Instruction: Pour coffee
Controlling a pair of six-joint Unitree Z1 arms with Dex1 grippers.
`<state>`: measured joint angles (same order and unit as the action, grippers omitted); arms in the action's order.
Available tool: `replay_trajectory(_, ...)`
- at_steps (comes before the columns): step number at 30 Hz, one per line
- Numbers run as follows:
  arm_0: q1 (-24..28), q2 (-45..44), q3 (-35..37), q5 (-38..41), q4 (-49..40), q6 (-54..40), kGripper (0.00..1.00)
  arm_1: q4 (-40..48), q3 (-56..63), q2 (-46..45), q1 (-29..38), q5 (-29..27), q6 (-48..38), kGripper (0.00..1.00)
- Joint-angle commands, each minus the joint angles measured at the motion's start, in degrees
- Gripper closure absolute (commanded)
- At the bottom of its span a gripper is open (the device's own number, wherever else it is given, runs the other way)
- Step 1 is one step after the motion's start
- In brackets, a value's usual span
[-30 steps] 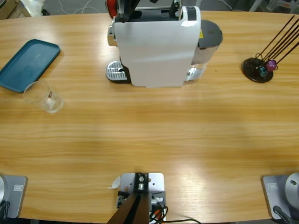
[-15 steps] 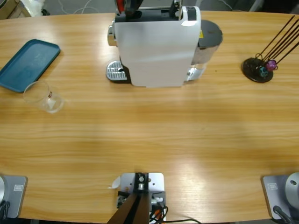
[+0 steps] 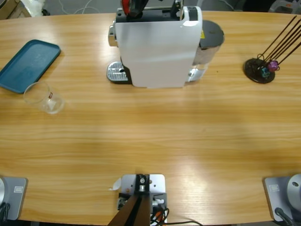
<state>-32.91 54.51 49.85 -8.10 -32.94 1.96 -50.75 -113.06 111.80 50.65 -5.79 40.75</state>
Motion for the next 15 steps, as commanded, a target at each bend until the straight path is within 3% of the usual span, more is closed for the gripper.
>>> replay_trajectory(1, -0.23, -2.02, -2.11, 0.54, 0.67, -0.37, 0.179, -0.76, -0.23, 3.84, -0.79, -1.03, 0.65, 0.938)
replay_trajectory(15, -0.74, -3.01, -2.31, 0.54, 0.69, -0.37, 0.179, -2.16, -1.23, 5.28, -0.72, -0.98, 0.19, 0.938)
